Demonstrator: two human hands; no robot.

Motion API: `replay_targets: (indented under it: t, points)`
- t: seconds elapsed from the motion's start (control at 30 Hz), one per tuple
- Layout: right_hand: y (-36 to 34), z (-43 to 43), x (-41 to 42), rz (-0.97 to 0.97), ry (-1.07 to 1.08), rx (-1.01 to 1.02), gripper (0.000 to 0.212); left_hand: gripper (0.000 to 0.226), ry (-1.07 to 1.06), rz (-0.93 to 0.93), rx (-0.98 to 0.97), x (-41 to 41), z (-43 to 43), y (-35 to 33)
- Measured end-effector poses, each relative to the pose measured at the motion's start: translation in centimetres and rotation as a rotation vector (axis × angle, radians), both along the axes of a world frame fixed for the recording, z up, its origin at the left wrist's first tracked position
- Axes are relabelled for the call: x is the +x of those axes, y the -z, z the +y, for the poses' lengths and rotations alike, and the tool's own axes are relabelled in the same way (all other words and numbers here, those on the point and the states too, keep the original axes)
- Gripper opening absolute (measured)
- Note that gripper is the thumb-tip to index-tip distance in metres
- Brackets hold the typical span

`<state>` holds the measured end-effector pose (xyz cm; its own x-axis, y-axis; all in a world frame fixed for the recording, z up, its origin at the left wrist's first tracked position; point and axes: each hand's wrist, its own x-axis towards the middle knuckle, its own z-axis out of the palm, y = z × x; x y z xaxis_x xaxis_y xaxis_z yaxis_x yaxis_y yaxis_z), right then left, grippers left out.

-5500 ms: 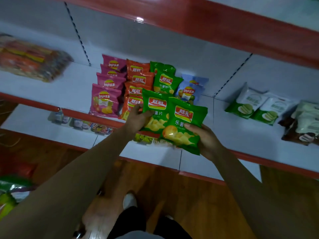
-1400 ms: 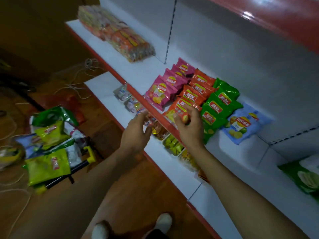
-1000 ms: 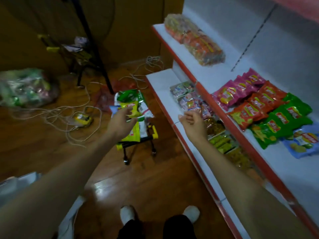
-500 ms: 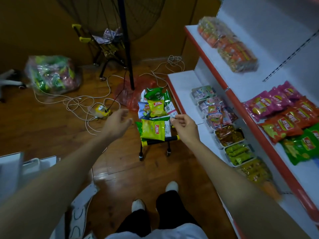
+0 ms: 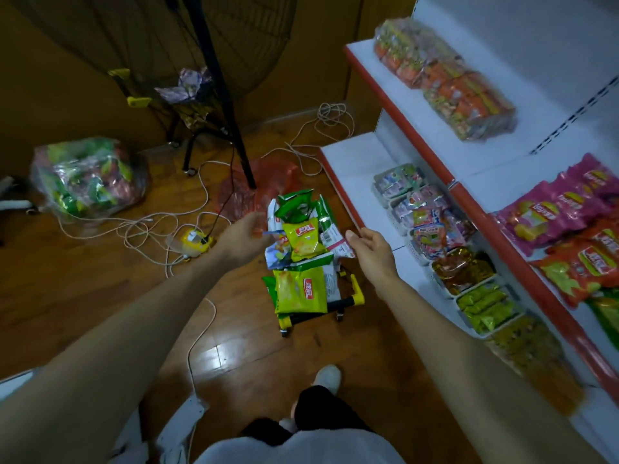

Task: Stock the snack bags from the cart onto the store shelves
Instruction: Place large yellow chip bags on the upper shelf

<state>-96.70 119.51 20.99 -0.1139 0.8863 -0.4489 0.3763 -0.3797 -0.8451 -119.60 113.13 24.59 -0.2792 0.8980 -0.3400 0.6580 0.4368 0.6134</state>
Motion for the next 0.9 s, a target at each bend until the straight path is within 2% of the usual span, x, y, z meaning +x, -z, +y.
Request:
replay_targets:
  t: [0.33,0.47,0.6,0.73,0.8,0.9]
  points:
    - [0.7,4.7,0.4,-0.041,0.178,-0.067,0.049,0.057,0.270,-0.041,-0.135,-1.0,10.0,2.0]
    - [2.1,5.2,-1.0,-0.053,0.383,-0.083,0.046,0.048,0.416,-0.046,-0.125,-2.0,14.2,3.3]
    - [2.9,3.1,-4.3,-0.075,0.631,-0.139,0.027,0.055,0.576,-0.152,-0.216,-5.9,17.1,5.6]
    - [4.0,-0.4,-7.4,-0.125,0.782,-0.149,0.040,0.050,0.624,-0.161,-0.278,-9.0,19.5,8.6]
    - [4.1,-2.0,-8.3,-0.122,0.868,-0.178,0.040,0.048,0.694,-0.171,-0.311,-9.0,19.8,9.7]
    - [3.5,-4.0,-9.6,-0.126,0.882,-0.210,0.040,0.048,0.805,-0.181,-0.334,-7.4,19.7,10.6]
